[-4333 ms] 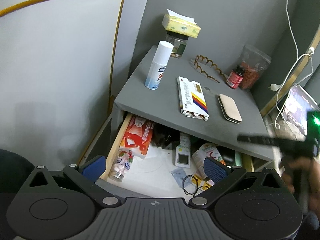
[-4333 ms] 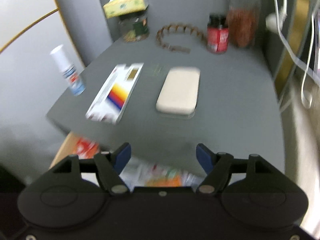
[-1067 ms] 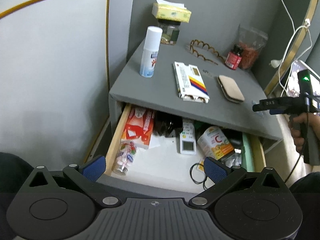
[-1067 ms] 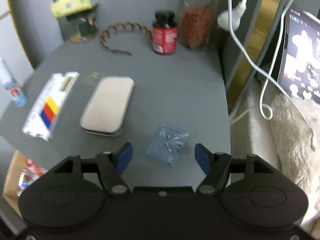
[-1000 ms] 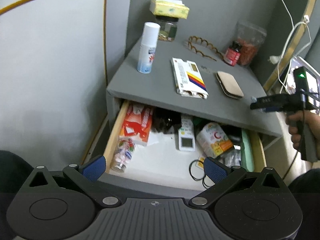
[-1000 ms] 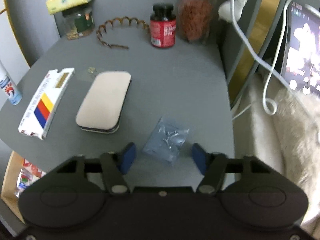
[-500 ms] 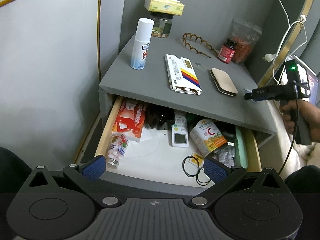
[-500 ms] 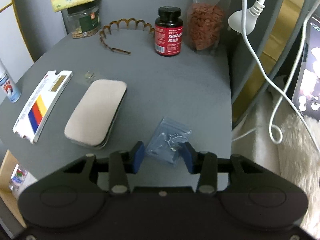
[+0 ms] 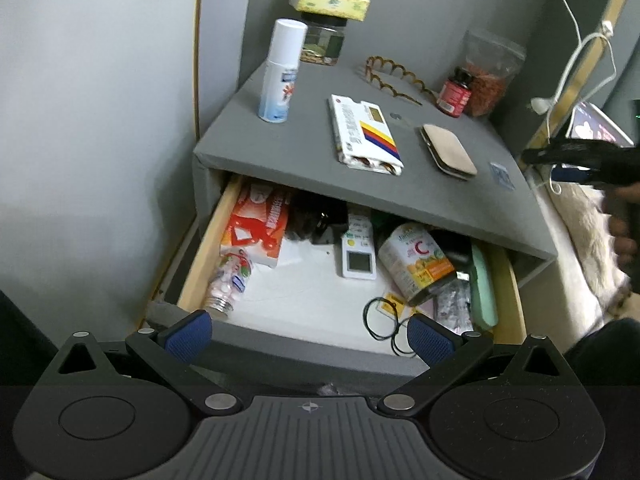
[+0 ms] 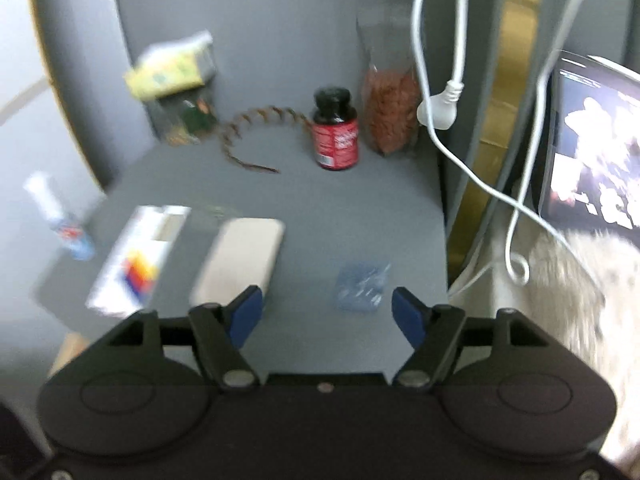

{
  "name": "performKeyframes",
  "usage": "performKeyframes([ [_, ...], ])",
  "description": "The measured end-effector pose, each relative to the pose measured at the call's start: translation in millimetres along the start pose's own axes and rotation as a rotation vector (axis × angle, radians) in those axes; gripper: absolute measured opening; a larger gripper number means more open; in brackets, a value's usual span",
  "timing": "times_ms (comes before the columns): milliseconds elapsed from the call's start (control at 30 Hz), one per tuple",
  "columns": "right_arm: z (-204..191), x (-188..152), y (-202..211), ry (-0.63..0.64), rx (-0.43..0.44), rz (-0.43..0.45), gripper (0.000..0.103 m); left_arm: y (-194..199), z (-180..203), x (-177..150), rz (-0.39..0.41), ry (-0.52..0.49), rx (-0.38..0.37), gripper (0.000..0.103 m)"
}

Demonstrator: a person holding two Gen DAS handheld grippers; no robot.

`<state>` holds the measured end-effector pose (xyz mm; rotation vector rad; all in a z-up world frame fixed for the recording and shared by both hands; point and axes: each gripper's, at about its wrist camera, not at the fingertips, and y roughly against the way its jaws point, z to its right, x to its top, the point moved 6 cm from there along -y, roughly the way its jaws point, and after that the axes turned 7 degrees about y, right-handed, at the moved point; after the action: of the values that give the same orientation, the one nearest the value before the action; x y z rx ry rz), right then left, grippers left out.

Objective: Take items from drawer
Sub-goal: 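Withdraw the right tool away from the nightstand, then push the open drawer front shut with the left tool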

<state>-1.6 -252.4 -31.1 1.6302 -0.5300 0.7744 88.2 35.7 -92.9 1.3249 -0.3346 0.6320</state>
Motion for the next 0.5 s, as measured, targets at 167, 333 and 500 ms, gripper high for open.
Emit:
performKeyframes([
  [167,3.7,-36.2,56.0,-0.082,0.069,-0.005,0.085,3.6,21.8,-12.5,0.022,-0.090,0.030,0.103],
  [333,-2.3,-81.6,81.9,-0.100,0.120,-0.066,0.085,11.4,38.6,-15.2,0.069,-0.114,0.038,0.103],
  [500,-8.1,-103.6,80.4,-0.094,0.147,-0.087,0.085,0.9,48.1,-28.9,0.011,-0.092,0.072,0.103],
])
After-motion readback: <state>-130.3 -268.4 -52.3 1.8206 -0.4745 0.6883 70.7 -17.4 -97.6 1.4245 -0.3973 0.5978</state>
